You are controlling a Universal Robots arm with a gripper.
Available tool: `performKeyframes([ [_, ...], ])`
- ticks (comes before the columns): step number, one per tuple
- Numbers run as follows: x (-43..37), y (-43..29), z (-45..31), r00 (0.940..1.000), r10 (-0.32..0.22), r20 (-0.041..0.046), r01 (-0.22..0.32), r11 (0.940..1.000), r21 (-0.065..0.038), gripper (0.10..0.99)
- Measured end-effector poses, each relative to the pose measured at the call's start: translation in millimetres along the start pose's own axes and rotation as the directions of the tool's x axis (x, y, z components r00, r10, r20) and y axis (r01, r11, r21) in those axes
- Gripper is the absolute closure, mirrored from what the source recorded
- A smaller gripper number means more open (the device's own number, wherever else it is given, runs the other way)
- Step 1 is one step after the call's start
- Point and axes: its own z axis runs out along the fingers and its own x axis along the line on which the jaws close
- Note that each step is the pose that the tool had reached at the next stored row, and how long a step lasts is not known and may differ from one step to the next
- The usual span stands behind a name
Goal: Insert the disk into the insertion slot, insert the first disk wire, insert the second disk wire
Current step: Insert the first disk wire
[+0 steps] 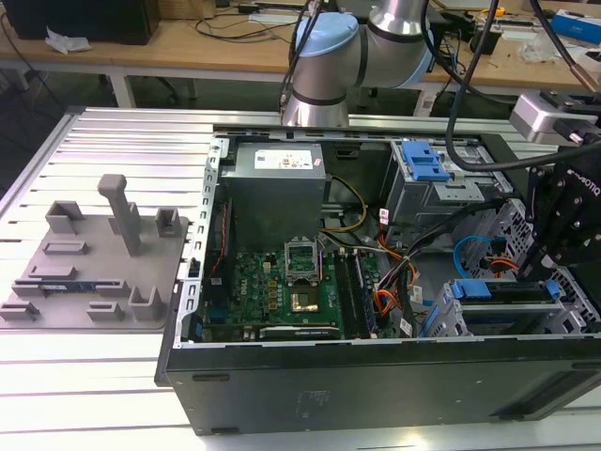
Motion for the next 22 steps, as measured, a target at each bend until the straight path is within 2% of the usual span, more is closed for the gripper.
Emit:
performKeyframes([
  [22,-0.6,-0.1,5.3,1.0,-0.002,-0.0001,0.002,1.0,0.0,0.922],
])
